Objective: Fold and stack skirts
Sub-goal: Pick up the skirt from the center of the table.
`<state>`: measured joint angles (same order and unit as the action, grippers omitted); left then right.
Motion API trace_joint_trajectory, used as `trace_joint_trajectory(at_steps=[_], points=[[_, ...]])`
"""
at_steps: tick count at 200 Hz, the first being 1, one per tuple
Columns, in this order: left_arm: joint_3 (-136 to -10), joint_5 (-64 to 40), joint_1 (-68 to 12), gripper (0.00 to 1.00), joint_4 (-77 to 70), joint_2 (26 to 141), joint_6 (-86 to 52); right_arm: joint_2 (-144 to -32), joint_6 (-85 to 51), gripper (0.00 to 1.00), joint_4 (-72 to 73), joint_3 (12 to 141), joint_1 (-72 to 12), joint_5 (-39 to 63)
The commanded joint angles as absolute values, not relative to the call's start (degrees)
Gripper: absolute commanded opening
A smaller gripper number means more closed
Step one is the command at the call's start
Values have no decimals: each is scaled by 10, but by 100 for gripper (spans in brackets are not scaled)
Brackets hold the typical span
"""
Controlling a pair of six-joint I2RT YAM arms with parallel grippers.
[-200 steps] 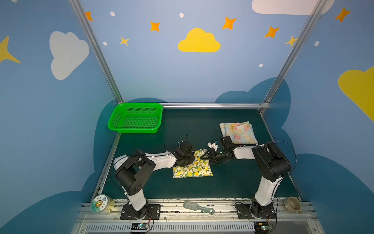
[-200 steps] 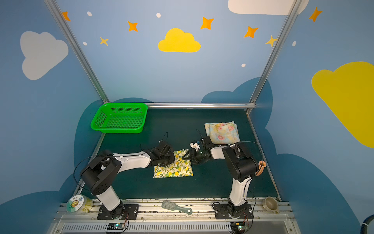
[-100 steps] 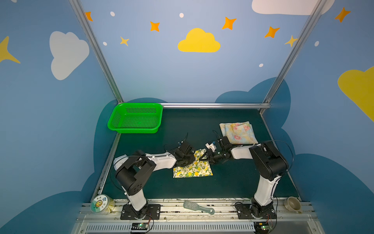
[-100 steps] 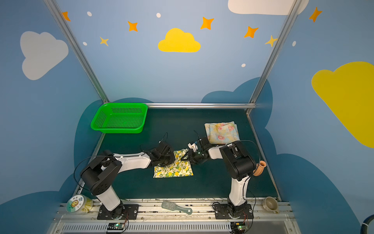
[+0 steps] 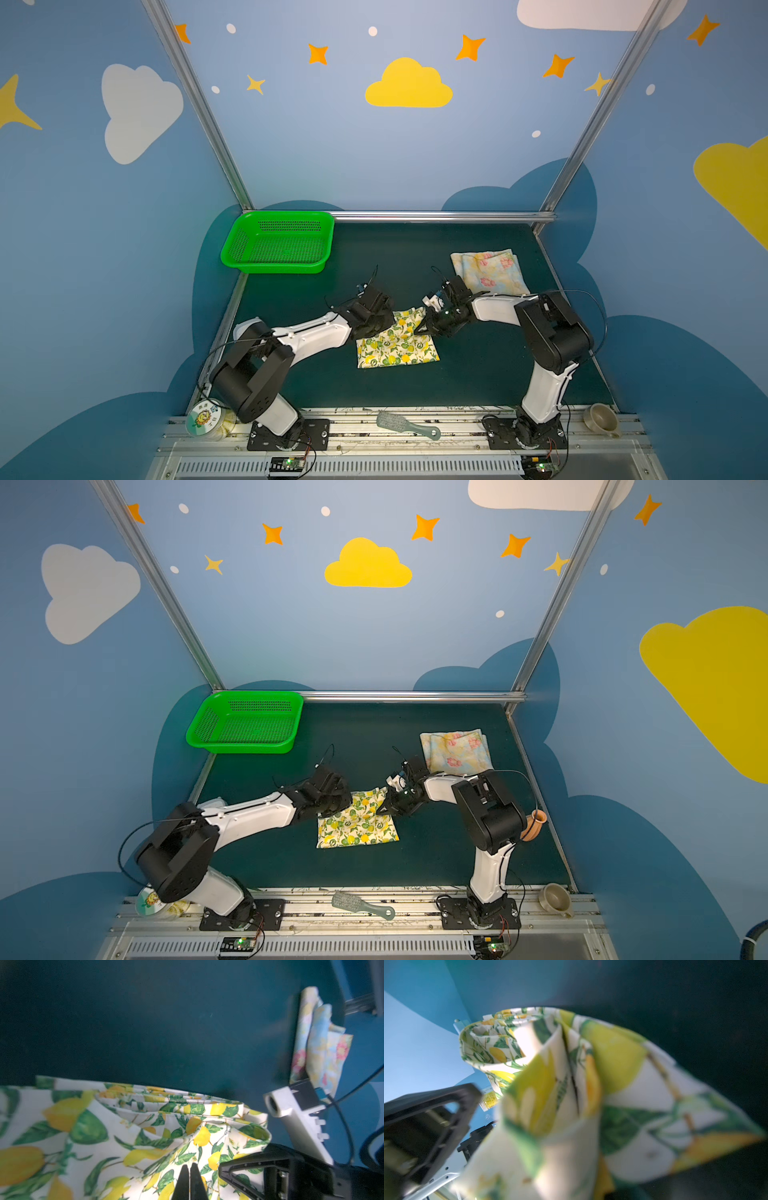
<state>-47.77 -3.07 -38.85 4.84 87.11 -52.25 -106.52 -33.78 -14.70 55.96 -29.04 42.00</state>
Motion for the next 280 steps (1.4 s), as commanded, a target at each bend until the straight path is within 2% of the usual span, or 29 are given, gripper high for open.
trace_joint_trajectory(at_steps=[1,51,117,148,226,280], points=[[-474,3,-382,8,94,827,-514,-1037,-283,0,-276,610,-286,395],[-447,37,-378,10,136,730,-521,-1046,-203,0,-419,717,-278,356],[-410,64,-378,10,191,620,-525,-1036,-150,0,-466,774,-272,294],[-393,65,-378,10,206,595,-532,-1049,-107,0,-533,847,-263,262],[-434,70,-369,9,217,640,-497,-1150,-30,0,-682,1068,-228,265],[-467,32,-333,9,206,689,-483,-1212,8,0,-757,1203,-176,326]])
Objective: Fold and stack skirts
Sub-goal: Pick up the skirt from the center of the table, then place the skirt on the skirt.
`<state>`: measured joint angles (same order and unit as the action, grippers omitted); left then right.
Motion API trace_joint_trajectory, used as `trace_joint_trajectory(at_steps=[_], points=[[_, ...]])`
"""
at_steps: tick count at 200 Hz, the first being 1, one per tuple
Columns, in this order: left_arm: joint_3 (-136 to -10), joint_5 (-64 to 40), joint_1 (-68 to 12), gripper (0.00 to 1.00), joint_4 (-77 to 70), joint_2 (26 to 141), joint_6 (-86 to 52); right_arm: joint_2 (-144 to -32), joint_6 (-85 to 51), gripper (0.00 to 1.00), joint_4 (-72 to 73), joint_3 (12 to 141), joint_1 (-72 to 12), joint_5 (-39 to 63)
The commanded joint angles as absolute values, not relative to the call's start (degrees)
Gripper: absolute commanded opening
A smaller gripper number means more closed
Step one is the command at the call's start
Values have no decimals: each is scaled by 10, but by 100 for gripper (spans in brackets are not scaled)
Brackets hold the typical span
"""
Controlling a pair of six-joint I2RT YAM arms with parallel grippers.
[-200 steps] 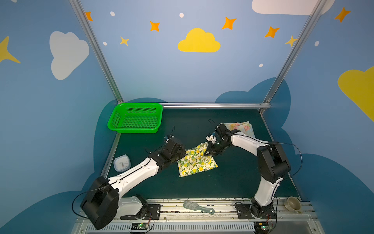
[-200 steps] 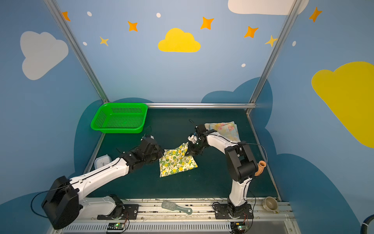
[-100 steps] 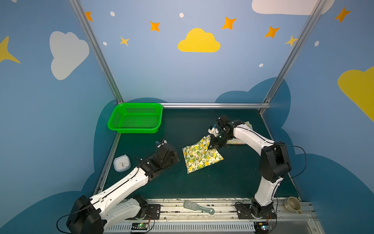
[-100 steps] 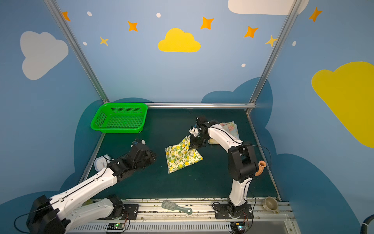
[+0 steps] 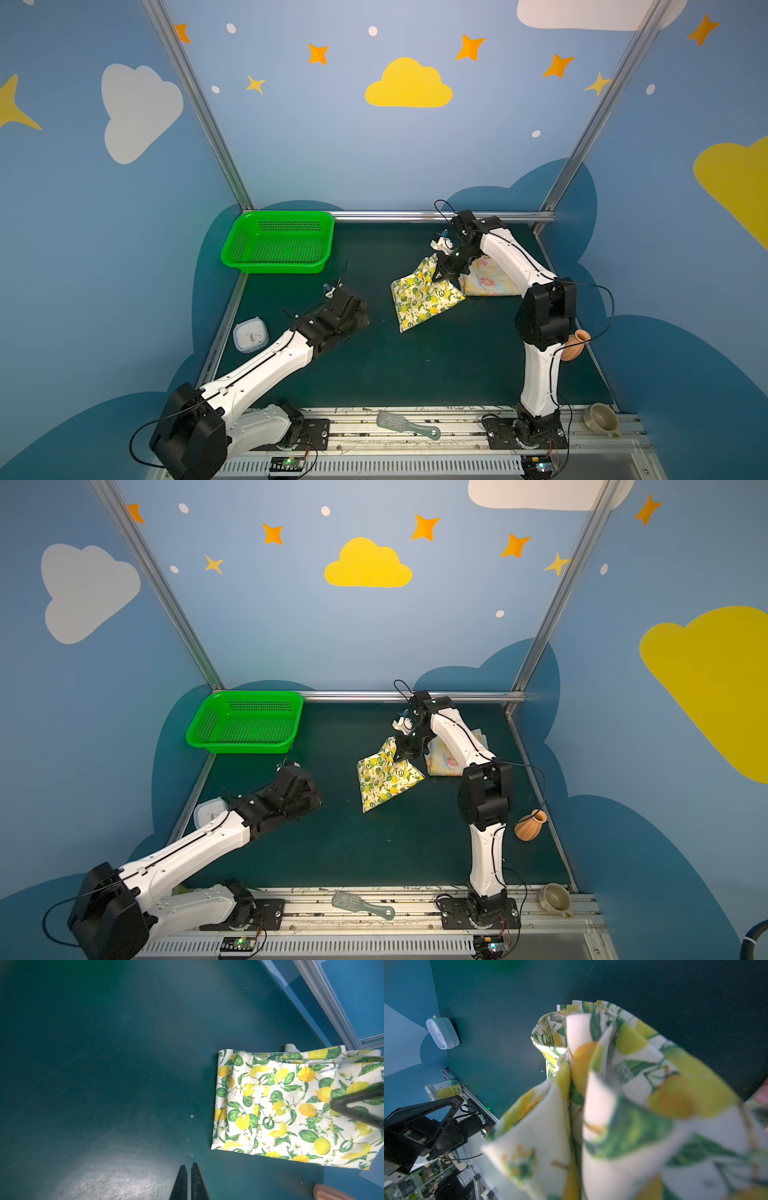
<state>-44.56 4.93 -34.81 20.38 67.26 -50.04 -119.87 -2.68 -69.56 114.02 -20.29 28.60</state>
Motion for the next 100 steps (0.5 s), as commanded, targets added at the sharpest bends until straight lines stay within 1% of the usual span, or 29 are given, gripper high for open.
trace_joint_trajectory(at_steps=[1,37,54,100], points=[[-468,31,-333,9,207,690,-483,-1214,9,0,-759,1207,-174,327],[-508,11,-318,8,222,720,-472,-1279,52,0,-842,1326,-123,370],[-524,2,-313,8,226,734,-469,-1305,83,0,-875,1366,-99,409],[-556,-13,-308,7,227,784,-478,-1342,145,0,-889,1399,-32,521]])
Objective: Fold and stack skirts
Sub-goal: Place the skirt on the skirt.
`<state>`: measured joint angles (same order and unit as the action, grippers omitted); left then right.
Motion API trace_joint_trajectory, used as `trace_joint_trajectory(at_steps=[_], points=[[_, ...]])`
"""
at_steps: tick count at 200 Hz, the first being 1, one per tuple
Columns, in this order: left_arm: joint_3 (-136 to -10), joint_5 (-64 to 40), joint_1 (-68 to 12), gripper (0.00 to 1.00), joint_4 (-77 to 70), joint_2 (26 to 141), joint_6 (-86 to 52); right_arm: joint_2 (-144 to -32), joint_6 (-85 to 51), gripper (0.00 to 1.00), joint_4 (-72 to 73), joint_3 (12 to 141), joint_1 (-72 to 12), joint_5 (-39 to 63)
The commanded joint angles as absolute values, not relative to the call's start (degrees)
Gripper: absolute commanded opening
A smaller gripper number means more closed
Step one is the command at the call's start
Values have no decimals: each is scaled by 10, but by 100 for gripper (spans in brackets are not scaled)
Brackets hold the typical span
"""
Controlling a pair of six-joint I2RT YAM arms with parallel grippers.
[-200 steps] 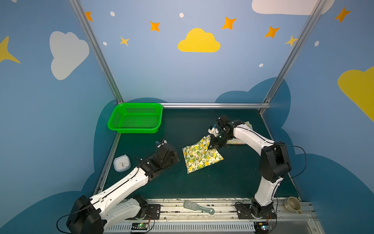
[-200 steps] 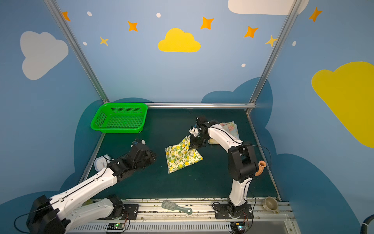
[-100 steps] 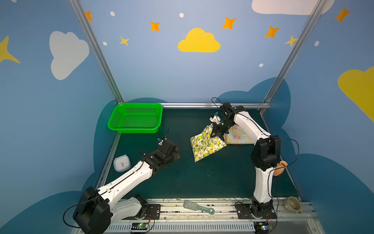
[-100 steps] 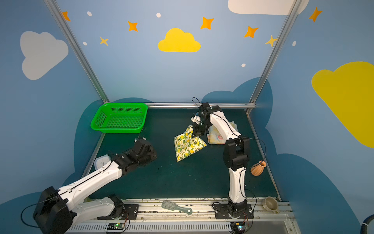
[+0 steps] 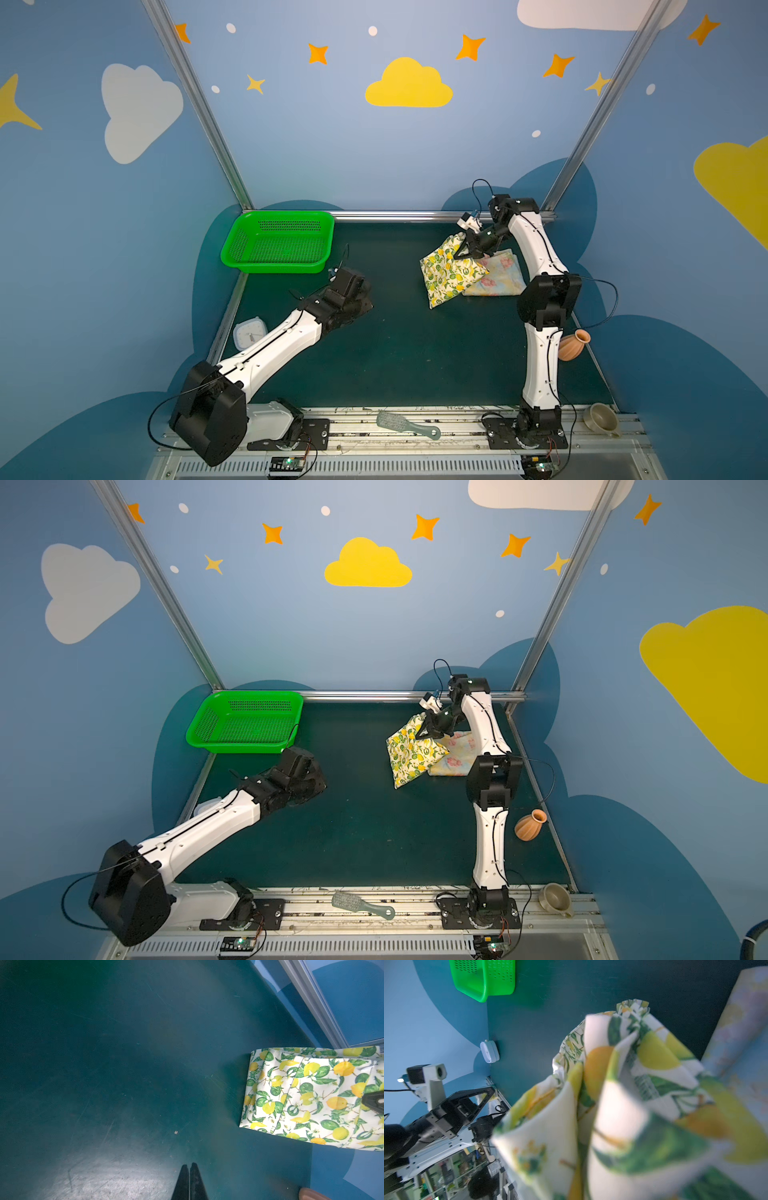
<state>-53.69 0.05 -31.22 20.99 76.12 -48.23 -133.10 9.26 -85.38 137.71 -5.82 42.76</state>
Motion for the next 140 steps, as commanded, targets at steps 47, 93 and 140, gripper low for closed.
trace_joint_trajectory(at_steps=[47,93,140], points=[[-598,-29,-307,5,231,834,-480,-1364,127,0,-869,1414,12,610],[-637,-26,-307,4,246,872,-481,-1406,110,0,-878,1461,38,627],[-656,-31,-307,5,248,897,-489,-1433,137,0,-930,1484,67,640]])
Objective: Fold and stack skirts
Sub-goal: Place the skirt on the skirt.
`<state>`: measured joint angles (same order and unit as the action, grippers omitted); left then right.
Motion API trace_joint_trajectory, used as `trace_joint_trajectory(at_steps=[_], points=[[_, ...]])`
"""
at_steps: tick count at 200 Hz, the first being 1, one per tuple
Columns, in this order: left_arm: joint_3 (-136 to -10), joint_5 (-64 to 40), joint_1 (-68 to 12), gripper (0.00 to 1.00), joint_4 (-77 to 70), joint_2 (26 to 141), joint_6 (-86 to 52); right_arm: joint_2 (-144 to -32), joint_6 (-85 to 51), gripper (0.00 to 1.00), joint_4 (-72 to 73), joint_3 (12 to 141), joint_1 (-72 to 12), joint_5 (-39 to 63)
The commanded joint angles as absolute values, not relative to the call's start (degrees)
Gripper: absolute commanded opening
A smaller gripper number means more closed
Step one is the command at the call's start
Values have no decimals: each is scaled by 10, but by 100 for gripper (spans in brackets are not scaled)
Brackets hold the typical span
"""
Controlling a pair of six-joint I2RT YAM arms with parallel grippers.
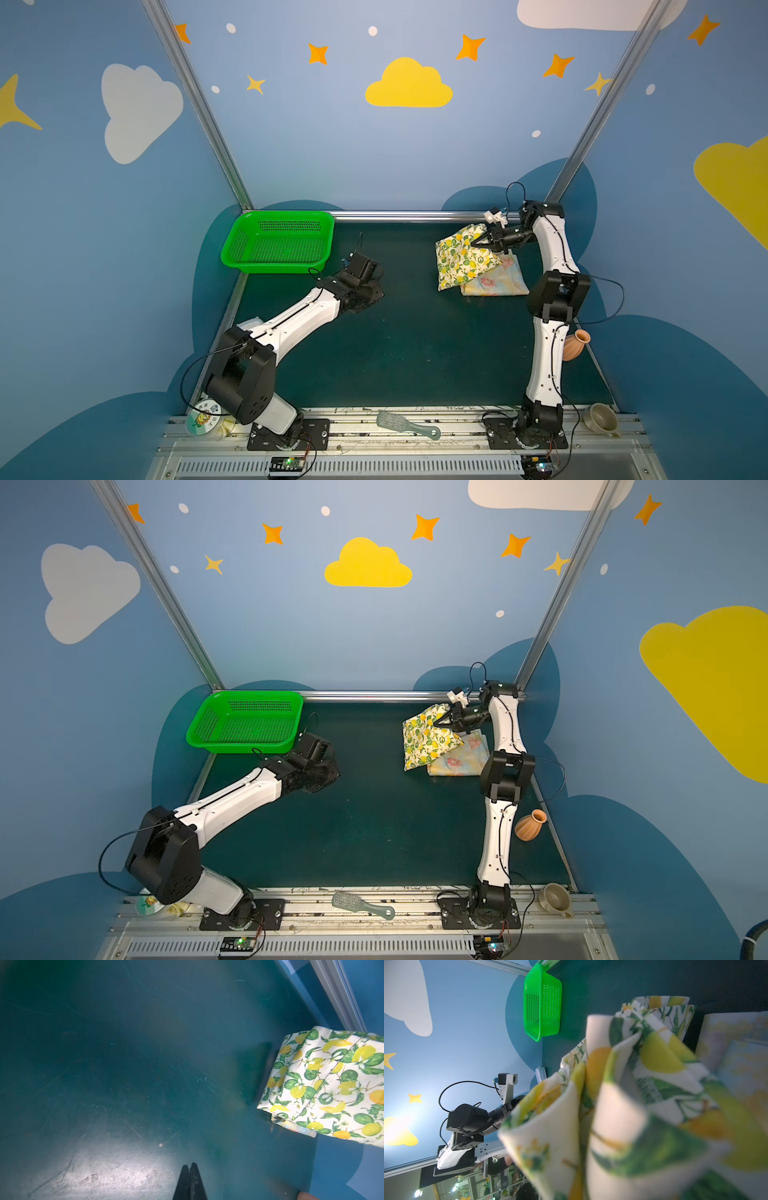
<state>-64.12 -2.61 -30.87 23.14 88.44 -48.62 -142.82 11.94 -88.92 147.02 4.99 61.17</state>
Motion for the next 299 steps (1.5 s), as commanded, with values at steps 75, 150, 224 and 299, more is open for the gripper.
trace_joint_trajectory(at_steps=[75,150,224,299], points=[[-688,-54,-307,4,255,930,-486,-1457,124,0,-935,1484,117,653],[-728,-53,-312,4,279,956,-487,-1506,116,0,-934,1490,145,665],[-786,-49,-335,4,306,1003,-490,-1519,103,0,-931,1507,173,659],[-812,-46,-347,4,316,1025,-491,-1529,95,0,-928,1507,186,639]])
